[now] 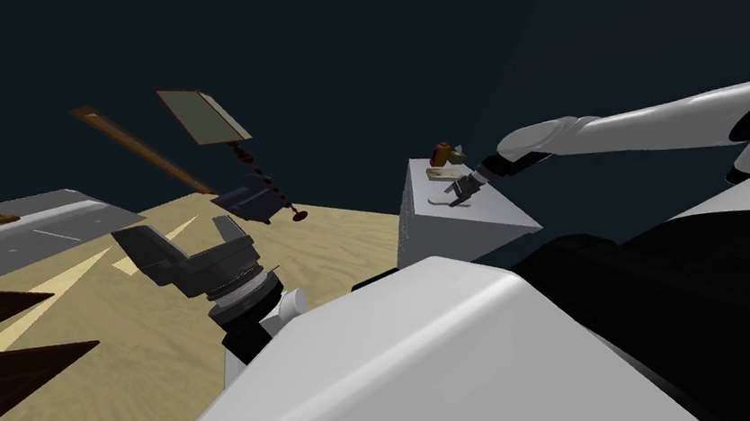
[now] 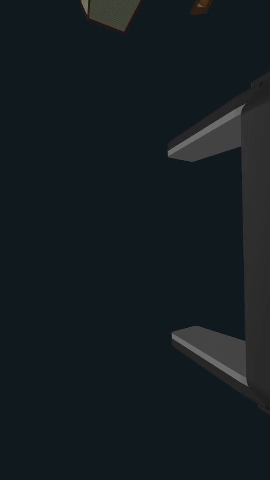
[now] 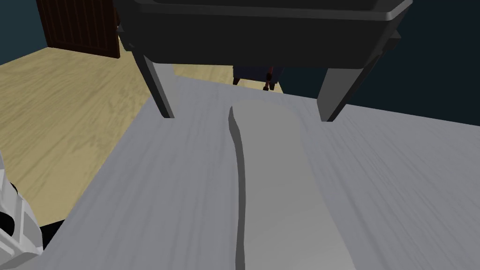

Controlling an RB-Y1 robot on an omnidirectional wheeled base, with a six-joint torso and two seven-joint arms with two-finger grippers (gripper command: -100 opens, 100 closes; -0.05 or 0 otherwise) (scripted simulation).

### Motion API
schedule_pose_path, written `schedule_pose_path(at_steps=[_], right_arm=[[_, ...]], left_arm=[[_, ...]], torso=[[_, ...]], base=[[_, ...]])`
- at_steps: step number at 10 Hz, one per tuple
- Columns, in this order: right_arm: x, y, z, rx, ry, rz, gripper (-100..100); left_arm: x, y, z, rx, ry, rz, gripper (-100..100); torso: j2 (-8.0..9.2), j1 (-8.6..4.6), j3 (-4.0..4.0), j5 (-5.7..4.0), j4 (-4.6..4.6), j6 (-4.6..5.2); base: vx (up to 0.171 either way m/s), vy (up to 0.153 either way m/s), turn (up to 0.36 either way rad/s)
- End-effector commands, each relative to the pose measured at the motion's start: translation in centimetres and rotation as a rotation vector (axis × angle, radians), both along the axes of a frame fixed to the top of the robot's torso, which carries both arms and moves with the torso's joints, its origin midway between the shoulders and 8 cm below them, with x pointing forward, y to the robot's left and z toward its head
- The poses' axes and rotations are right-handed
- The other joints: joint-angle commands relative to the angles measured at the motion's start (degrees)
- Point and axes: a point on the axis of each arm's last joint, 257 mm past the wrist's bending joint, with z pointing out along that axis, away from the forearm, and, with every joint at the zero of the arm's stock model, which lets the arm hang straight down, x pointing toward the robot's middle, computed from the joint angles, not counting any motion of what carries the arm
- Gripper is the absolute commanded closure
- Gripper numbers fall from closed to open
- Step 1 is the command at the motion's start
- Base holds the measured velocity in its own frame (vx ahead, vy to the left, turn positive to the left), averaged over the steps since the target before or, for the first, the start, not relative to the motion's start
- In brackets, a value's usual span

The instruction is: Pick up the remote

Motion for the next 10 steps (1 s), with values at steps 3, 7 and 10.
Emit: schedule_pose_path(at_steps=[3, 7, 10], right_arm=[[-1.8, -1.1, -0.9, -0.052, 0.085, 0.003, -100], [-2.8, -2.0, -2.6, -0.055, 0.091, -0.009, -100], [-3.1, -2.2, -3.2, -0.054, 0.091, -0.012, 100]], left_arm=[[0.0, 0.0, 0.0, 0.000, 0.000, 0.000, 0], [0.0, 0.0, 0.0, 0.000, 0.000, 0.000, 0], [0.0, 0.0, 0.0, 0.000, 0.000, 0.000, 0]], torso=[[-0.03, 0.08, -0.01, 0.01, 0.00, 0.05], [0.00, 0.19, 0.01, 0.03, 0.01, 0.08], [-0.05, 0.33, -0.02, 0.08, 0.00, 0.08]], base=[[0.010, -0.043, 0.126], [0.010, -0.015, 0.079], [0.016, 0.022, 0.046]])
